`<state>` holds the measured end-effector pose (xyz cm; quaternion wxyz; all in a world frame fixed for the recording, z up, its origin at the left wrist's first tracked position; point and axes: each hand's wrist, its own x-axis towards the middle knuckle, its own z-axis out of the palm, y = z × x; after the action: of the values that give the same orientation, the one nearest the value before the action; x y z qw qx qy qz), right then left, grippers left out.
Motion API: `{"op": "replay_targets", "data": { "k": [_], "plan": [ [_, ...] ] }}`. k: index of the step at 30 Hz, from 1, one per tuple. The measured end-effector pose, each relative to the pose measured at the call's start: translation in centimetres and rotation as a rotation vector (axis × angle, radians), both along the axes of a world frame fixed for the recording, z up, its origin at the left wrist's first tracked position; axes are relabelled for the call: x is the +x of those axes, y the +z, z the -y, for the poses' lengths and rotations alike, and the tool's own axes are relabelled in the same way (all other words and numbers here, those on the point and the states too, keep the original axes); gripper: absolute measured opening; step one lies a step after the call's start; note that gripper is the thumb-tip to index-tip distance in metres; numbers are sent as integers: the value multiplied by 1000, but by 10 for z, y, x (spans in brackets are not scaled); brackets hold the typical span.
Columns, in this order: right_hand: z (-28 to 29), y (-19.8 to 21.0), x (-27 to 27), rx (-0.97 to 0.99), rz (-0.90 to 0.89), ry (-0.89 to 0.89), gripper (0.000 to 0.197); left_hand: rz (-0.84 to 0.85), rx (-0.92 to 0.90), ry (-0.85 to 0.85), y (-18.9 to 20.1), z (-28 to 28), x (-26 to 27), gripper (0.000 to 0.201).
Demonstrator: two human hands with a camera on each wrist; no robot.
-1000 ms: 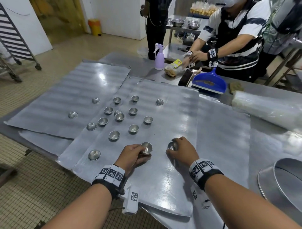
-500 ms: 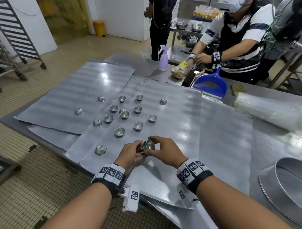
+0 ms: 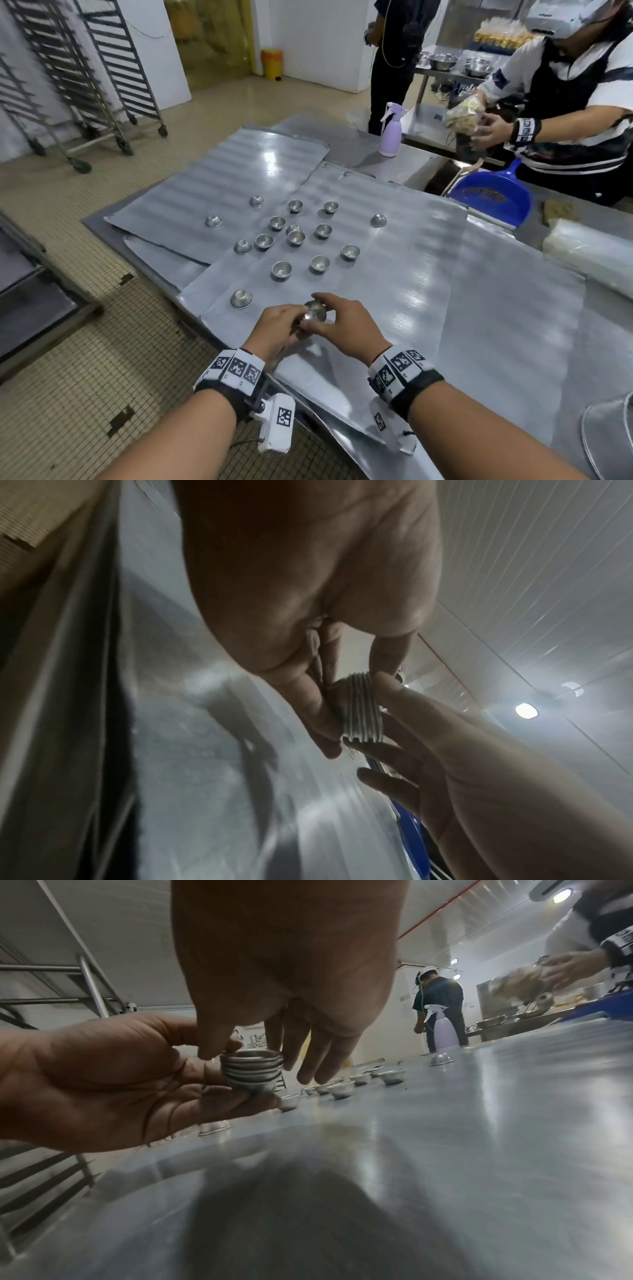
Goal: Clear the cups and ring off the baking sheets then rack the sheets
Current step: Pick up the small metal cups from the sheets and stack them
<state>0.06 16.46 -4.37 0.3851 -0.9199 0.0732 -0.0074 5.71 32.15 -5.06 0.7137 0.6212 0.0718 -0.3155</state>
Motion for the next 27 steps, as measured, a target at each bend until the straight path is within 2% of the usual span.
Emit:
{"op": "replay_targets", "data": {
  "k": [8,10,15,19,24,27],
  "plan": [
    [-29,2,18,45,11,192,53,-20,18,212,13,-43,-14,16],
    [-40,4,28,34,11,193,49,-27,0,241,16,-59,-16,18],
    [-60,5,63,-118,-24,200,37,-34,-8,345,16,-97,-10,21],
    [-82,4,96,-225,-115,264,44,-34,-41,394,15,-130,7,18],
    [-114,-5,127,-344,-222,318,58,-31,-62,371,16,-167,45,16],
    [-127,-17,136,-364,-284,261,51,-35,-79,323,17,-180,70,16]
  ]
}}
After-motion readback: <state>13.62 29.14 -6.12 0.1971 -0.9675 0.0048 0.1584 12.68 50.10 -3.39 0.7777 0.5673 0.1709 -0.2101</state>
